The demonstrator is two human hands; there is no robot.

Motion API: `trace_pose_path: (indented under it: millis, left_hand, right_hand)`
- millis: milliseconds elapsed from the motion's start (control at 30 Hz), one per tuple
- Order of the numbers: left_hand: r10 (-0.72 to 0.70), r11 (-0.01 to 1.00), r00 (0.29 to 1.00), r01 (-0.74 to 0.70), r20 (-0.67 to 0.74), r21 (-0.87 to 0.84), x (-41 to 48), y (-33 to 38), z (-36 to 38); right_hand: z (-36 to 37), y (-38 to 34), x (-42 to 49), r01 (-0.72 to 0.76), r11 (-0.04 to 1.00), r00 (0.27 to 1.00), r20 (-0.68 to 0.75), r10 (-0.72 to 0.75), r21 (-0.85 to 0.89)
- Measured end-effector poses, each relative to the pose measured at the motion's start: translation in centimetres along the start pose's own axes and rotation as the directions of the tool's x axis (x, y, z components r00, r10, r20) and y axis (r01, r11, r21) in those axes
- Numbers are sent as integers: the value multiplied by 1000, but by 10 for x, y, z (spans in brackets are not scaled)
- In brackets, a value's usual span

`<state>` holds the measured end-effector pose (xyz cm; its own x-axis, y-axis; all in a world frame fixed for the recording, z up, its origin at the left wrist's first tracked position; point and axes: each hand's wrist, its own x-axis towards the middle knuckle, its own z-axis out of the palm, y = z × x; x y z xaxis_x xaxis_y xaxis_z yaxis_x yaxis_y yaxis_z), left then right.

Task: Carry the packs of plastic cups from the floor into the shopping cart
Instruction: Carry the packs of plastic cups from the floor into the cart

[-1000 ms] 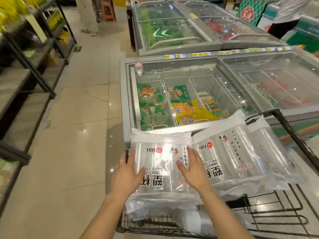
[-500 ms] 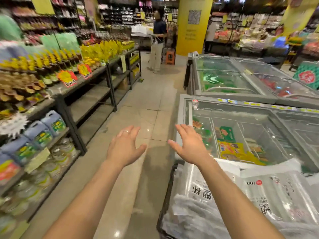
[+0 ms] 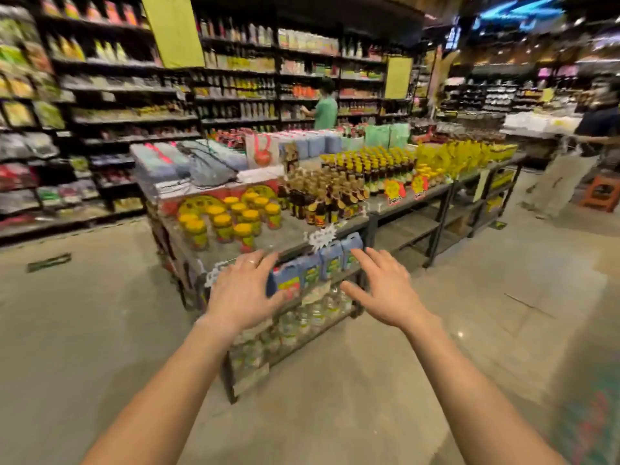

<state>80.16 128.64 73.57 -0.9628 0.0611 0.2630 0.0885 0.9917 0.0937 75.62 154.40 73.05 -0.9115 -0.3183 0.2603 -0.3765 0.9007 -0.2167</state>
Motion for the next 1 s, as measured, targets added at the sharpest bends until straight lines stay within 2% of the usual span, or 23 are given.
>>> trace_pose_path:
  millis: [100,200,433,667,1000]
  left_hand:
    - [-184,982,983,183,17,45,-35,-87,-15]
    - [-355,933,935,355,-5,61,-66,-168,-26]
    - [-599,791,800,599,-44,123,-110,-315,-35]
    - [-711,683,698,715,-87,150,-85,-466,-23]
    - [-788,598,608,794,-102,109,-21,-649,-39]
  right_hand:
    - [35,-79,53,156,987,986,57,-158,41]
    - [70,-165,96,319,944,941,92,-326,83]
    - [154,-336,171,535,829,819,141,-556,159]
    - [238,-476,280,659,711,702,138,-699,245]
    - [293,-646,421,692,657,636,178,-751,300]
